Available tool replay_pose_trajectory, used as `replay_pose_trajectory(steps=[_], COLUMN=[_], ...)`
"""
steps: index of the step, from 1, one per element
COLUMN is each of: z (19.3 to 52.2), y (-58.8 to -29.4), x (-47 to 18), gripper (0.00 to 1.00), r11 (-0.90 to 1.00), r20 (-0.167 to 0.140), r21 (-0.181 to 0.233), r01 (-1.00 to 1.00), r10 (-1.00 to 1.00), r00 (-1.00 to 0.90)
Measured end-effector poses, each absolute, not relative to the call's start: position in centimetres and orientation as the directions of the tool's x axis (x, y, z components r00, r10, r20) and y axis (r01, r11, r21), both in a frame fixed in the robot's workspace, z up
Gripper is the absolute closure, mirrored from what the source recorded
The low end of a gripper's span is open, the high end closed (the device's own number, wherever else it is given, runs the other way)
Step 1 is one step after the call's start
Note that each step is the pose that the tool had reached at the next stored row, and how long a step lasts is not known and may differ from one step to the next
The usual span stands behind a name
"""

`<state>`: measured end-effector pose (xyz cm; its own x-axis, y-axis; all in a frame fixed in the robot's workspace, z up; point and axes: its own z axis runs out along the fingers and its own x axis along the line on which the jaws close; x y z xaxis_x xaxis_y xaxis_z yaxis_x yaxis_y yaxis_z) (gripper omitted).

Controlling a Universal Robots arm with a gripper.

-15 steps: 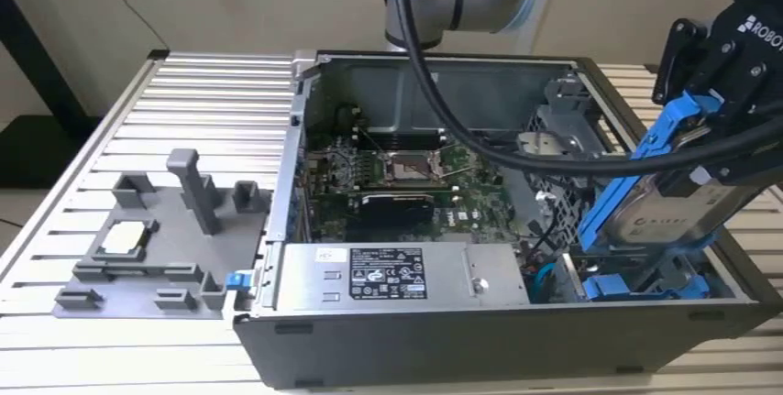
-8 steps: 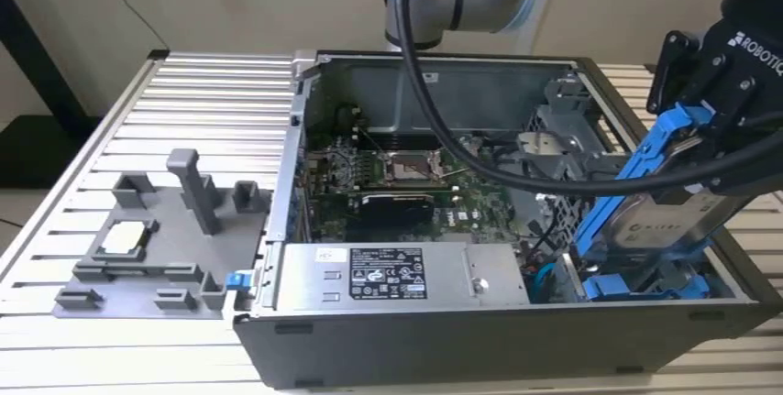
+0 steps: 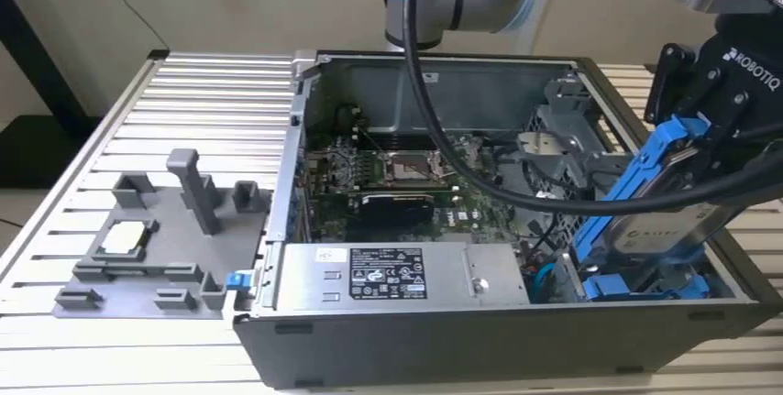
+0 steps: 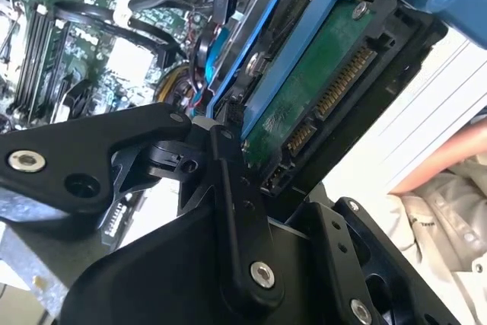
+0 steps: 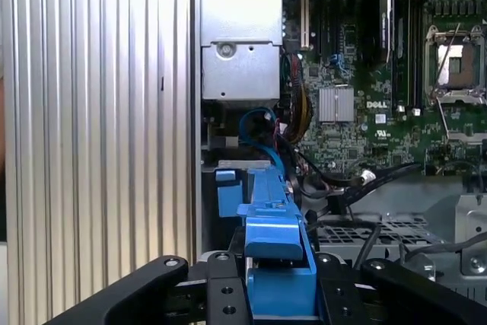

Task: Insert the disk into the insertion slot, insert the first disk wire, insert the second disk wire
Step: 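Insert the disk into the insertion slot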

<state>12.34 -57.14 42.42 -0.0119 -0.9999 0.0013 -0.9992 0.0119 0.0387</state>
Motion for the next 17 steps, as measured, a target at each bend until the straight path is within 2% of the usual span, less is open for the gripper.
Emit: replay_pose_trajectory(steps=[17], z=[39.9], y=[-57.1], x=[12.7], gripper=[0.67], r11=[0.011], r20=[0.001], r21=[0.039], r01=[-0.999], r10=[-1.000], r00=[-0.011])
